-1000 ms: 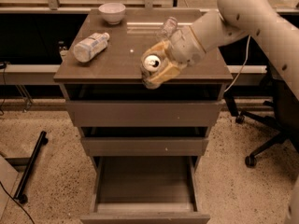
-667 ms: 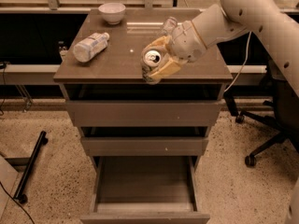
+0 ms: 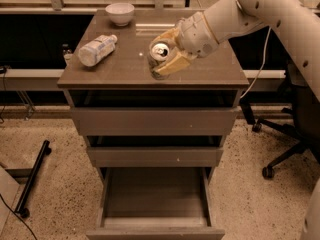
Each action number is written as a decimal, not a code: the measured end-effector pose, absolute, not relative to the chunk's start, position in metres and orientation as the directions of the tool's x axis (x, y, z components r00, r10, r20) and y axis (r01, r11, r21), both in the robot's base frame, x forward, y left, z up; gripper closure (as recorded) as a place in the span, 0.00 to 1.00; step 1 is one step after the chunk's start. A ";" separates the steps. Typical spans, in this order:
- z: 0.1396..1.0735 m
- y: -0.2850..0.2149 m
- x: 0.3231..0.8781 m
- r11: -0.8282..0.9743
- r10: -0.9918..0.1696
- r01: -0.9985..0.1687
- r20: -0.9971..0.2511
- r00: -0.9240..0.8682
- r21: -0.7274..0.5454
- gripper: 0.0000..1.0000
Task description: Pick 7up can from bottom drawer and place on counter
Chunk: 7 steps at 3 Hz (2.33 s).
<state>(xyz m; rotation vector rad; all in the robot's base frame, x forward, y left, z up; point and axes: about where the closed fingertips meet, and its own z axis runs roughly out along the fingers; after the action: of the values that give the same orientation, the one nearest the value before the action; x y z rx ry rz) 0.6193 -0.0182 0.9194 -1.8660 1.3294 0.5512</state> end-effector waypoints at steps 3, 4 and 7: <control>0.932 -0.052 0.680 0.143 -0.559 -0.952 -0.816 0.147 -0.270 1.00; 0.920 -0.069 0.702 0.223 -0.520 -0.953 -0.852 0.061 -0.204 1.00; 0.892 -0.093 0.746 0.341 -0.475 -0.939 -0.870 -0.130 -0.046 0.46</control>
Offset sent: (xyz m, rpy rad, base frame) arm 0.0570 -0.0314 0.0230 0.1303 0.0408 -0.2870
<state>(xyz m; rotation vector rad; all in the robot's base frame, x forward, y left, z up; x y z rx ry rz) 0.7458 -0.0933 0.8917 -1.2629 1.7511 0.6837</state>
